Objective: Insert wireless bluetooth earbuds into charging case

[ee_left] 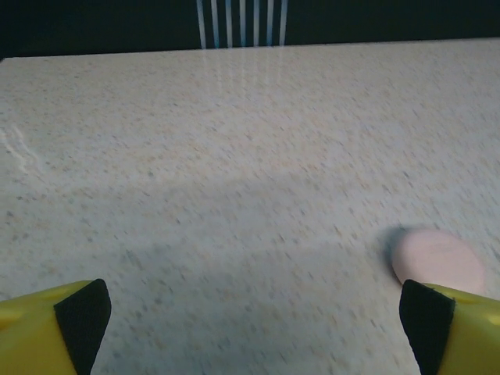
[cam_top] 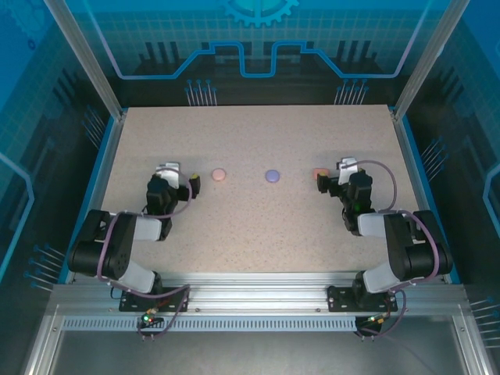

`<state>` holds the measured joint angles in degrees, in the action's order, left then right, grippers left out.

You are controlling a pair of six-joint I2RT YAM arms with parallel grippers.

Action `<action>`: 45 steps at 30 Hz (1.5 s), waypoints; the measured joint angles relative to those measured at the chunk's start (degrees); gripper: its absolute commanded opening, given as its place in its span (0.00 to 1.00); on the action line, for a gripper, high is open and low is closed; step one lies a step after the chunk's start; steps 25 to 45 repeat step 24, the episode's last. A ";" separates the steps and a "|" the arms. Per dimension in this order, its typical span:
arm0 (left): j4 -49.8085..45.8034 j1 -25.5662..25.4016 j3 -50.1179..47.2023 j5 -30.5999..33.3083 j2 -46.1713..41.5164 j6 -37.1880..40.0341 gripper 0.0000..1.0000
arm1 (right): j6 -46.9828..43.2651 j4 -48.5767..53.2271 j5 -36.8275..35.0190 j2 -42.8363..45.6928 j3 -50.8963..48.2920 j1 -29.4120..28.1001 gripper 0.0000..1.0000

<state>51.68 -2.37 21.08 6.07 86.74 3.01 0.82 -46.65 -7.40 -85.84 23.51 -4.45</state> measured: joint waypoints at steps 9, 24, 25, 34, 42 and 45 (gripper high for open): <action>-4.81 2.05 2.12 -1.73 0.07 -1.86 0.99 | 0.00 1.66 -0.04 -0.02 0.13 0.00 1.00; -5.20 2.27 2.12 -2.95 0.13 -3.10 0.99 | 0.00 2.71 0.59 -0.02 0.13 0.15 1.00; -5.20 2.27 2.12 -2.95 0.13 -3.10 0.99 | 0.00 2.71 0.59 -0.02 0.13 0.15 1.00; -5.20 2.27 2.12 -2.95 0.13 -3.10 0.99 | 0.00 2.71 0.59 -0.02 0.13 0.15 1.00; -5.20 2.27 2.12 -2.95 0.13 -3.10 0.99 | 0.00 2.71 0.59 -0.02 0.13 0.15 1.00; -5.20 2.27 2.12 -2.95 0.13 -3.10 0.99 | 0.00 2.71 0.59 -0.02 0.13 0.15 1.00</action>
